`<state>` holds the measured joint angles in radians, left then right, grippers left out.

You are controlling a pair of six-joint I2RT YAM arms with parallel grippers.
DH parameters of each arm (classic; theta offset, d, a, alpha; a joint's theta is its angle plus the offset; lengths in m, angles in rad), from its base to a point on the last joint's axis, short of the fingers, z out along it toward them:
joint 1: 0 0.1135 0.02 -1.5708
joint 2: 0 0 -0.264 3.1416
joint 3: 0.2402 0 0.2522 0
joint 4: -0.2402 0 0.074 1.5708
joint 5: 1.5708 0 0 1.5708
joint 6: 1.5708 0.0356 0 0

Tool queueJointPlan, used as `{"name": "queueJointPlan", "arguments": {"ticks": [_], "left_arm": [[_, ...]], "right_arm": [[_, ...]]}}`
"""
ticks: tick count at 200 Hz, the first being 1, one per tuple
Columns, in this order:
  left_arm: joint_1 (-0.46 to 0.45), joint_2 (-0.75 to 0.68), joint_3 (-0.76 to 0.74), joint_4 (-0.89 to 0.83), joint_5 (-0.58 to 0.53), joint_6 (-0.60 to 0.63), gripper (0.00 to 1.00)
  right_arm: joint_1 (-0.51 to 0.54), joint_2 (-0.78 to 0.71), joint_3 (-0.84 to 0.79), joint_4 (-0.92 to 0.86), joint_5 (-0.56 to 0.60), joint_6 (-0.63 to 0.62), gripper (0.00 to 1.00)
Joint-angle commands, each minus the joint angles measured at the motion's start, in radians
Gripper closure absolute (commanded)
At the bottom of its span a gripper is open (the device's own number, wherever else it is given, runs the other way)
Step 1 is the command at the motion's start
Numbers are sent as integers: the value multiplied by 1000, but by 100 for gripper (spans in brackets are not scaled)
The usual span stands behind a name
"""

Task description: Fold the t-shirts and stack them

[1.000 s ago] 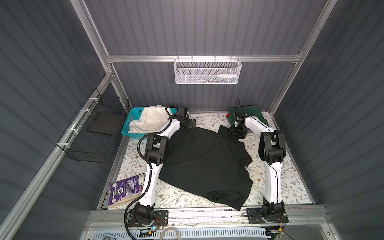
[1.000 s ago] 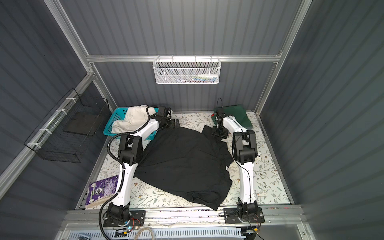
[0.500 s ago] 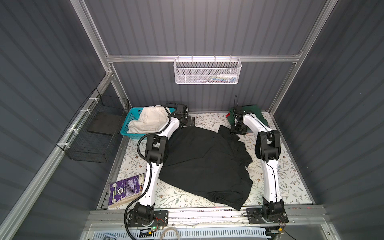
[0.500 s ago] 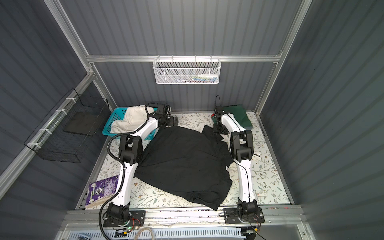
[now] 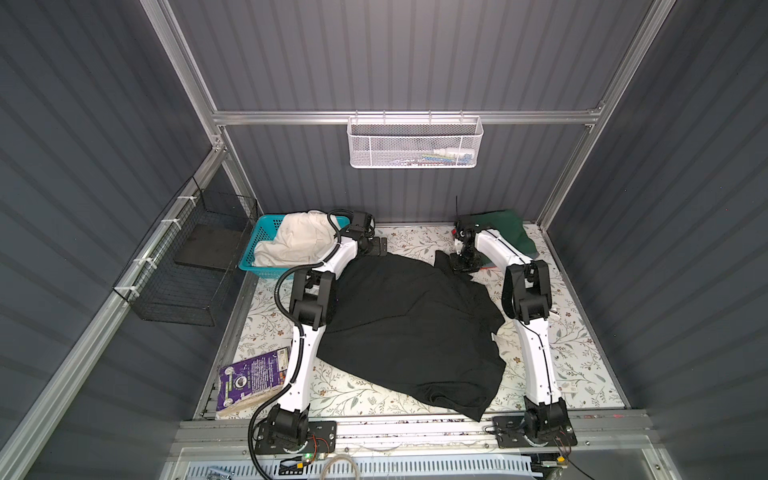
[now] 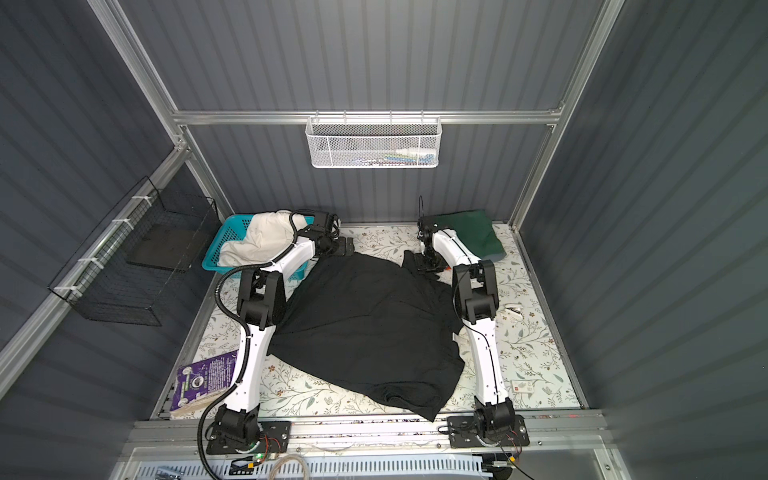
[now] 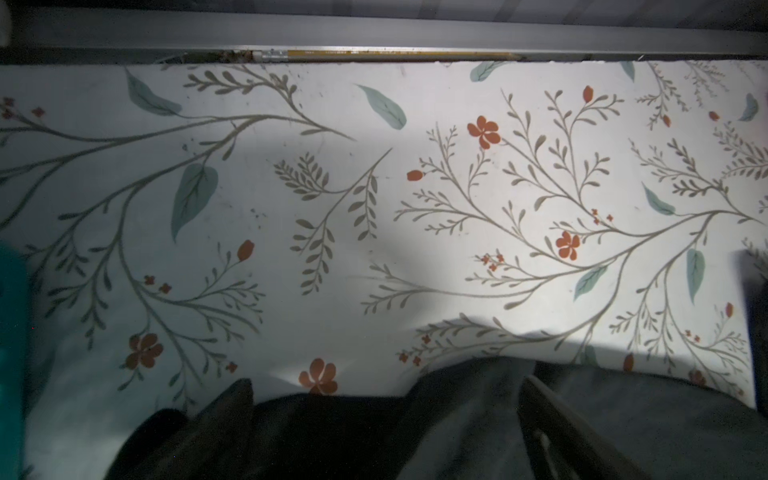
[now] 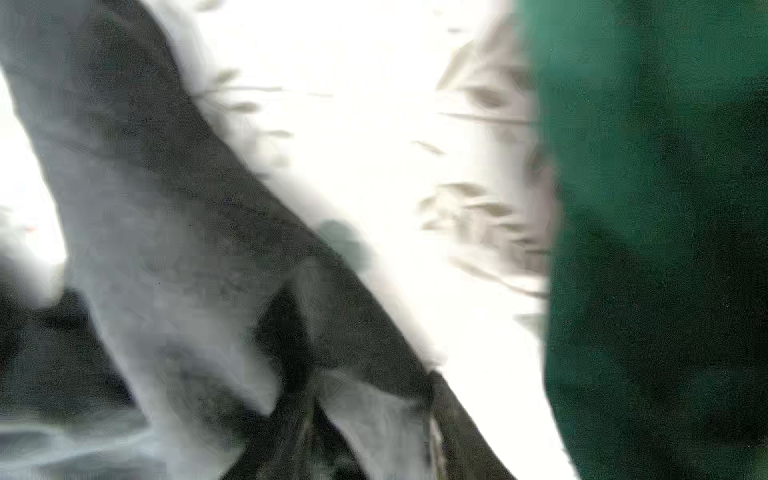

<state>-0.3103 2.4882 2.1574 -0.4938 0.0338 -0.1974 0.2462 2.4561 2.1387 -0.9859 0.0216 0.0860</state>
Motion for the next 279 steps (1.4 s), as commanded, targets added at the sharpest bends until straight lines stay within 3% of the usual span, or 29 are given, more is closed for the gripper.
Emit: {"name": "queueJointPlan", "arguments": {"ticks": [1, 25, 45, 155, 247, 279], "left_arm": [[10, -7, -16, -14, -18, 30, 0], [11, -18, -33, -9, -39, 42, 0], [14, -18, -34, -12, -57, 48, 1], [46, 12, 8, -22, -100, 20, 1], [51, 25, 9, 39, -206, 14, 0], [51, 67, 68, -19, -235, 4, 0]], "right_arm": [[1, 20, 10, -20, 5, -12, 67], [-1, 13, 16, -22, 30, -18, 88], [-1, -1, 21, -17, 52, -14, 100], [-5, -109, 120, 12, 279, 41, 100], [-1, -160, 89, 1, 333, 89, 100], [-2, -168, 76, -19, 324, 106, 100]]}}
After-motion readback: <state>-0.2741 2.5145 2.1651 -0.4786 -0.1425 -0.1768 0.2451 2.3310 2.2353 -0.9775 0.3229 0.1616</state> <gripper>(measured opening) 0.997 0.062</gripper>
